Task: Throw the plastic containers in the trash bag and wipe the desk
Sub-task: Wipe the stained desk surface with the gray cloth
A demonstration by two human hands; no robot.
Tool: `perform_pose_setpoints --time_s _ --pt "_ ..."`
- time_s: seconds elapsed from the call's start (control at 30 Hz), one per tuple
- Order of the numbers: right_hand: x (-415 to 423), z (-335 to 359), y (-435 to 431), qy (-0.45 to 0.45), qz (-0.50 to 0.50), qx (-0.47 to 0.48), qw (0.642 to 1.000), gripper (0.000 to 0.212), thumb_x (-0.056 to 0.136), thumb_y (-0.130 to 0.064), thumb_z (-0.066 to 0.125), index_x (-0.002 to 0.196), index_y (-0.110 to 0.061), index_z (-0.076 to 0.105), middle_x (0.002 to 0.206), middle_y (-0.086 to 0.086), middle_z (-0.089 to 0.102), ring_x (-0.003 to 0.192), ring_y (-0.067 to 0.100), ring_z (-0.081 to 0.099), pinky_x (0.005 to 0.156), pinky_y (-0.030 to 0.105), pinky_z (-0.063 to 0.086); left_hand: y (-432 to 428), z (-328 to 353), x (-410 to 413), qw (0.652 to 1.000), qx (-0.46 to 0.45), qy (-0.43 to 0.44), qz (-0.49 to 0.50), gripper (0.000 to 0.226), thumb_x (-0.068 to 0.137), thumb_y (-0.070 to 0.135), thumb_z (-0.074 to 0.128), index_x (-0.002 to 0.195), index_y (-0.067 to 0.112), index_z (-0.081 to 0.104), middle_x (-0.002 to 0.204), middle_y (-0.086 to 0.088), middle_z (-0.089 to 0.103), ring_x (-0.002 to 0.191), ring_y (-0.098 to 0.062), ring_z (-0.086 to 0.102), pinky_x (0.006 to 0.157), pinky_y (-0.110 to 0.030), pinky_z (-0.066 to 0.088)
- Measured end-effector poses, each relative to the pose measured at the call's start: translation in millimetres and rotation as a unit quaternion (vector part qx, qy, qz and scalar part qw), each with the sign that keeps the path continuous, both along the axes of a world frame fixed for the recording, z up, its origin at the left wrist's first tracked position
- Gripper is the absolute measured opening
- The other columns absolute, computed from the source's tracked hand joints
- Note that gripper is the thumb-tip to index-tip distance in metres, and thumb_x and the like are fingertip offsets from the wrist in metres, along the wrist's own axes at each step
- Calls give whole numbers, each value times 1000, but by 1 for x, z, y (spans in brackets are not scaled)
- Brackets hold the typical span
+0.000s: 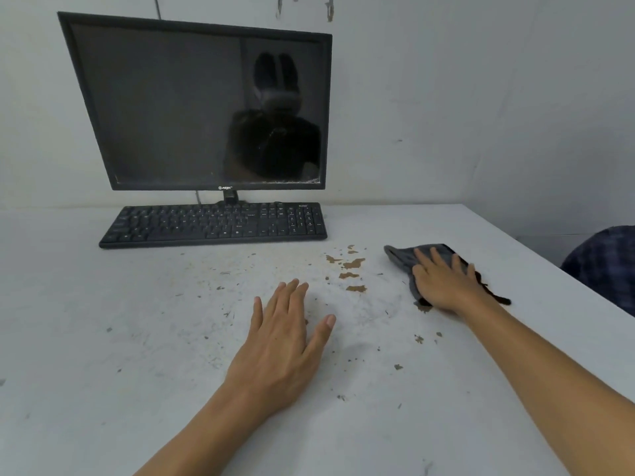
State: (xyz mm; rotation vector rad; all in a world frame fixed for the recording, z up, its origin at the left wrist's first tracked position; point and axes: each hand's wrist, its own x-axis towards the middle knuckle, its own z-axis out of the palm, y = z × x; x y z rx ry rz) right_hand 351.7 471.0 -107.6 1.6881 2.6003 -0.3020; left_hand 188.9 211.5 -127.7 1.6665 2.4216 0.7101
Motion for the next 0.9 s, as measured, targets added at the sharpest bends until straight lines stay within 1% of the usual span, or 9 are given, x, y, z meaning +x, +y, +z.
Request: perform_pose_setpoints --time_s 0.1,0.2,0.33,0.47,0.53,0.6,0.7,0.8,0.9 --pt "-43 5 5 8 38 11 999 58 104 -38 11 161 -31 3 169 -3 -6 153 39 -5 123 56 -2 3 -1 -2 1000 -7 -7 5 78 96 67 8 159 23 -4 168 9 -6 152 -3 -13 125 -37 -10" --pt "-91 6 -27 4 150 35 988 59 103 -35 18 161 -30 7 169 -2 -1 152 44 1 122 60 3 3 1 -1 1000 -7 -10 13 78 96 67 8 159 23 -4 168 8 -4 153 -5 -10 125 -38 -9" --pt "-102 2 -81 32 281 -7 959 54 106 -36 13 159 -39 6 168 -10 -3 154 29 -9 124 49 -8 4 0 -4 999 -18 11 47 81 94 68 3 159 20 2 168 3 3 154 -11 -2 126 -43 -3" --pt "-36 6 -97 53 345 -16 937 54 107 -30 17 157 -47 7 166 -20 -3 153 10 -11 125 37 -6 2 7 -10 999 -12 14 51 80 92 67 3 157 21 10 165 4 11 154 -14 6 125 -47 0" --pt "-5 11 -92 45 333 -7 942 54 108 -28 18 156 -49 7 165 -23 -3 153 7 -11 124 32 -6 3 9 -23 996 -16 68 63 78 93 66 3 155 21 14 165 2 12 154 -16 6 125 -48 0" --pt "13 11 -73 49 277 -4 960 53 108 -25 20 157 -45 9 166 -20 1 154 11 -6 125 35 -2 3 7 -34 990 -26 113 77 80 92 68 2 153 21 19 165 0 15 155 -18 7 125 -50 1" --pt "12 3 -23 61 138 29 988 53 107 -27 17 158 -41 14 168 -12 6 155 22 2 124 47 5 4 4 -37 992 -17 96 86 78 90 67 3 150 22 24 163 2 19 152 -18 16 125 -50 5" --pt "-29 -2 11 72 23 11 997 54 106 -34 11 159 -38 16 169 -9 5 155 28 1 124 51 -1 6 2 -37 992 -10 95 86 73 92 64 7 151 23 23 164 3 18 151 -17 18 125 -49 6" --pt "-82 2 3 83 48 1 995 55 104 -37 10 159 -37 16 169 -9 6 155 33 -3 123 55 -4 6 3 -38 992 -11 84 92 72 92 61 9 152 22 21 164 3 17 152 -17 17 125 -48 6"
